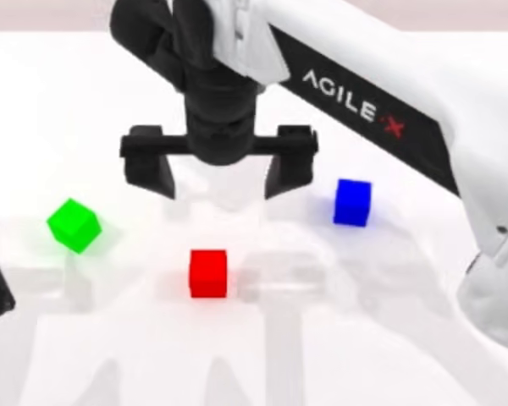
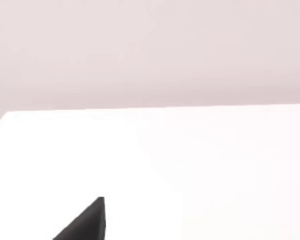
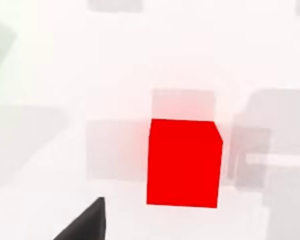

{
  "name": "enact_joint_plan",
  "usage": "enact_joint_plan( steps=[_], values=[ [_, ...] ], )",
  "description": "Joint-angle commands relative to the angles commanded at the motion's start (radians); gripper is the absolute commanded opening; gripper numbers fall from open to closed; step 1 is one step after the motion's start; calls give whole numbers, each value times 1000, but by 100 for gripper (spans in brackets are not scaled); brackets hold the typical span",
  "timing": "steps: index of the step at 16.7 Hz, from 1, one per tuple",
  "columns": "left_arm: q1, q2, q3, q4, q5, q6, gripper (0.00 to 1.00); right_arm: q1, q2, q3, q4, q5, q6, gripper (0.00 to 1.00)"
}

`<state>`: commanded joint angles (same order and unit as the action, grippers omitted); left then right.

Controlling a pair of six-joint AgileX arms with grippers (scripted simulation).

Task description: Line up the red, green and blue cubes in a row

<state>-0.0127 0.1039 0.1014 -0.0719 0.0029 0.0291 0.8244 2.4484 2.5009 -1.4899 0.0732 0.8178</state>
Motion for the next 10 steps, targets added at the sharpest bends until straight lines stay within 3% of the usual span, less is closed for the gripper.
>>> enact_joint_plan(
  steps=[6,10],
  values=[
    [-29,375,311,-218,-1,87,100,-173,-502,-442,265,75,-191,100],
    [-52,748,565,-409,-2,161,100,-322,-946,-882,486,98,-345,100]
  ],
)
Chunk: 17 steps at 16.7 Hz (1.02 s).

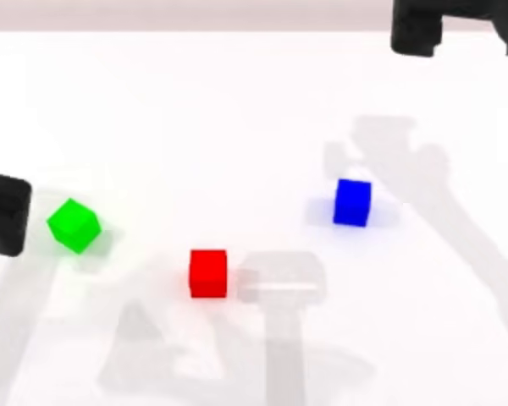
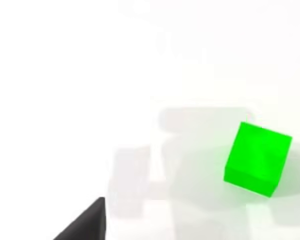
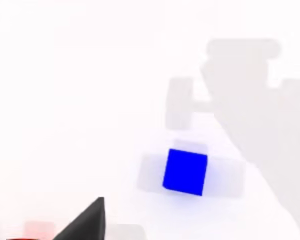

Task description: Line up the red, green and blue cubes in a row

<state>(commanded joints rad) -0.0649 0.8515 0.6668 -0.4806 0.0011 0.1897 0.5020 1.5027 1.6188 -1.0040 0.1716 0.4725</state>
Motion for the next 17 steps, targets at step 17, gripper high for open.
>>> enact_joint_plan(
  steps=[17],
  values=[
    [-83,1108,845,-617,0,243,100,-477,-1451,-1570,953,-155,-462,100]
  ],
)
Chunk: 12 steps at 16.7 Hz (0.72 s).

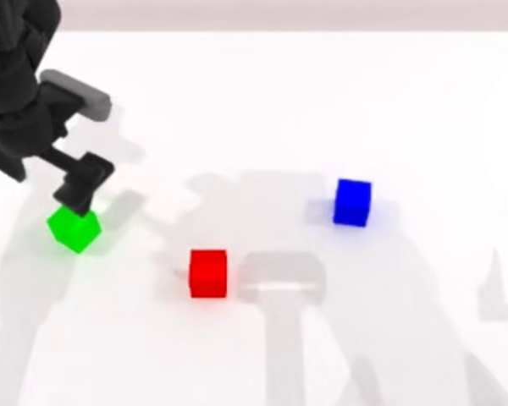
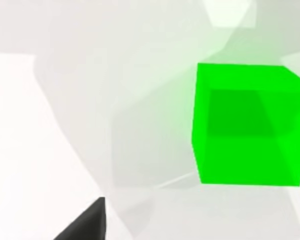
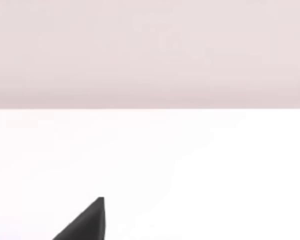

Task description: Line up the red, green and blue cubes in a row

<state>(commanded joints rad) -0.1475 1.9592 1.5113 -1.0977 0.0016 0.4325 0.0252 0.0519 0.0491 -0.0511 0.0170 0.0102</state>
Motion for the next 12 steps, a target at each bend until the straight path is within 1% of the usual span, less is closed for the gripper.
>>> enact_joint_plan(
  steps=[3,9,12],
  values=[
    [-3,38,32,-20,0,8,100,-15,-52,-49,51,-17,-10,100],
    [2,47,37,-19,0,10,100,-15,-52,-49,51,-17,-10,100],
    [0,66,-2,42,0,11,100,-15,-52,-49,51,-17,-10,100]
  ],
)
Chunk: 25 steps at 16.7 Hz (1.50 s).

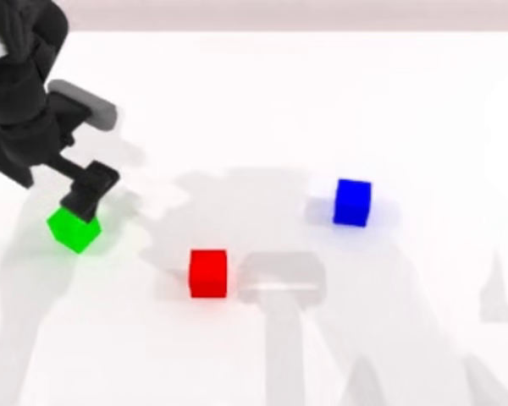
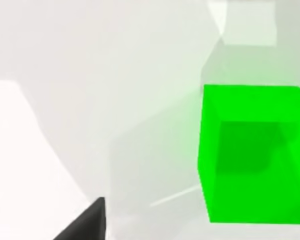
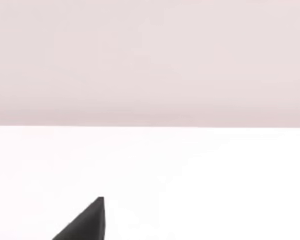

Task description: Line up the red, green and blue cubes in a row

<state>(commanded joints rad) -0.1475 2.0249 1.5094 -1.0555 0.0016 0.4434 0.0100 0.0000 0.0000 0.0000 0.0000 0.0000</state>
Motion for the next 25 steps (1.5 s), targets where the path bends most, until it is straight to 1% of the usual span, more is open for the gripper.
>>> enact_joint_plan(
  steps=[6,11,24,25],
  values=[
    [-1,70,-127,197,1,0,100,0,0,0,0,0,0,100],
    [-1,79,-143,222,1,1,100,0,0,0,0,0,0,100],
    [-1,79,-143,222,1,1,2,0,0,0,0,0,0,100],
    [-1,79,-143,222,1,1,0,0,0,0,0,0,0,100]
  ],
)
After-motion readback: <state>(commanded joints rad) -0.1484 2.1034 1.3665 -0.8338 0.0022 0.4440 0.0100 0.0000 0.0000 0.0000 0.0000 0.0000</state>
